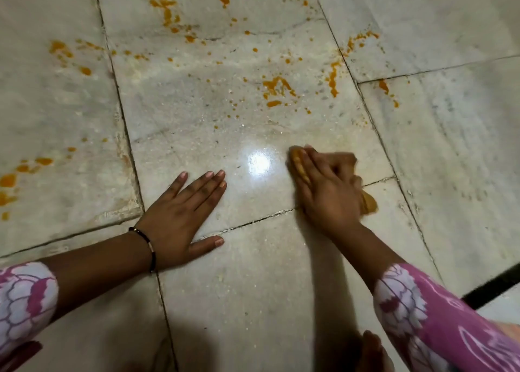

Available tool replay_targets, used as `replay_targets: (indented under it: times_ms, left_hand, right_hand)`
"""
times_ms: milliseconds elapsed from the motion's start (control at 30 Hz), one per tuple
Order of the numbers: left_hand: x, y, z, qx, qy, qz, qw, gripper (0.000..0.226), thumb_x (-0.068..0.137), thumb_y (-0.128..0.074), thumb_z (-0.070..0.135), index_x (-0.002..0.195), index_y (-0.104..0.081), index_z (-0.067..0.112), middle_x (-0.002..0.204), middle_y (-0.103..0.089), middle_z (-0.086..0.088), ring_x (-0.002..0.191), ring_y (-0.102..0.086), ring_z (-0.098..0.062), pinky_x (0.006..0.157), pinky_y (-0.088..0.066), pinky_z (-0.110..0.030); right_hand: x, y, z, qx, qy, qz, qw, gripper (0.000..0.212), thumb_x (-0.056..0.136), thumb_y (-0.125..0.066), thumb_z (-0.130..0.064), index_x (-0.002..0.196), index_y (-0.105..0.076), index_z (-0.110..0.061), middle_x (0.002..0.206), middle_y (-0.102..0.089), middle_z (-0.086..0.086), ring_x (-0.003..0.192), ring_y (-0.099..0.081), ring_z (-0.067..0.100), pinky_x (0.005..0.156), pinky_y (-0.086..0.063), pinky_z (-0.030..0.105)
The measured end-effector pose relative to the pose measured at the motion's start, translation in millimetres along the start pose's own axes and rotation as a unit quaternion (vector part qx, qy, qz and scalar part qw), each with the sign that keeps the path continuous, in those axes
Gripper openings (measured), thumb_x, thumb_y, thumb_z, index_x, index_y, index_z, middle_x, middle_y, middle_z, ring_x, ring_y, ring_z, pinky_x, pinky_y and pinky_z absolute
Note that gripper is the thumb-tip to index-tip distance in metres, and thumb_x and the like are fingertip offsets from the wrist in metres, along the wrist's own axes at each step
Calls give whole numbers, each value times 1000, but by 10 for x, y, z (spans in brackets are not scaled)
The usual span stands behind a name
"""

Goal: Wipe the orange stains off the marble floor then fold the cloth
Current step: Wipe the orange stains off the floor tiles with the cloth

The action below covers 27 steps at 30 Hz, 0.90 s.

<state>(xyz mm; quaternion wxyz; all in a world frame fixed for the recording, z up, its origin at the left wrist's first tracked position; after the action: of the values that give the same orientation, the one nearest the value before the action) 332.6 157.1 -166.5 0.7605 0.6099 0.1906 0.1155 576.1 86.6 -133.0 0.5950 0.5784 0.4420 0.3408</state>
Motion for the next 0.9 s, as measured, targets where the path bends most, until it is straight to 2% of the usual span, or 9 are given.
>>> replay_targets:
  times_ms: [133,200,300,367,433,600,700,800,900]
  left_hand:
    - [-4,-8,0,-4,2,1,1000,85,90,-22,67,150,-17,7,158,-13,-10,145,-11,-22,115,-11,-48]
    - [-7,-18,-8,-2,0,-5,1000,86,90,-20,68,150,-14,8,158,-10,-9,146,-9,-21,115,-10,-48]
    - [-8,-14,-35,-4,-4,-12,1000,87,89,-20,70,151,-11,9,159,-8,-9,146,-6,-20,115,-8,-46]
    - [-1,1,-51,-5,-10,-8,1000,87,89,-20,70,151,-11,10,159,-8,-8,146,-6,-19,115,-7,-44]
    - [-5,2,-58,-10,-12,-5,1000,87,89,-21,70,151,-11,10,159,-8,-8,145,-6,-18,115,-6,-43]
    - [-3,-8,-74,-17,-24,7,1000,87,89,-20,70,151,-12,10,158,-8,-8,145,-8,-20,115,-6,-42]
    - [0,2,-109,-10,-30,8,999,86,89,-18,70,151,-13,10,158,-10,-9,145,-10,-21,114,-8,-42]
    - [3,-2,-139,5,-51,15,999,84,90,-18,68,149,-15,9,156,-15,-11,143,-14,-21,113,-11,-42]
    - [-64,63,-213,-1,-22,50,999,84,90,-21,65,149,-12,6,157,-10,-12,144,-11,-23,114,-10,-45]
  right_hand:
    - [146,-6,596,-19,-100,-15,995,59,93,-14,-58,150,-18,-41,157,-18,-15,132,-24,30,94,-28,51]
    - [523,29,536,12,-130,-19,991,59,94,-12,-59,150,-18,-39,157,-19,-13,138,-22,33,102,-21,56]
    - [710,59,-53,25,-75,-28,997,54,98,-22,-50,150,-19,-35,158,-19,-10,138,-19,35,107,-16,59]
    - [445,64,-383,-6,19,-26,999,58,94,-23,-49,150,-21,-34,158,-20,-10,131,-28,34,100,-26,51]
    - [47,9,-355,-30,57,-41,997,63,90,-21,-51,151,-19,-36,158,-19,-12,124,-31,30,91,-30,45]
    - [78,71,202,-48,-38,-66,996,60,97,-23,-51,152,-9,-33,160,-12,-5,127,-24,32,97,-29,51]
    - [572,139,-16,-25,-76,-57,995,61,97,-32,-48,152,-15,-28,158,-16,1,132,-21,38,105,-24,56]
    - [707,108,-621,-27,21,-75,997,62,96,-35,-48,151,-14,-32,158,-12,-1,137,-14,36,105,-20,56]
    - [440,26,-913,-58,116,-69,989,61,93,-36,-53,149,-17,-38,153,-19,3,133,-19,33,97,-27,51]
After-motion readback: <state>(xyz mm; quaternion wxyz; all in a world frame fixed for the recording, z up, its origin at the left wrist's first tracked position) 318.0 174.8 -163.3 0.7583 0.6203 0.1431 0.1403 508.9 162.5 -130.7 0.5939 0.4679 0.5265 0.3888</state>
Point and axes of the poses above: each hand's wrist, its own x-axis towards the middle knuckle, its own y-axis out of the back of the hand, z = x × y, the point moved 5 cm from there along x, towards the middle knuckle
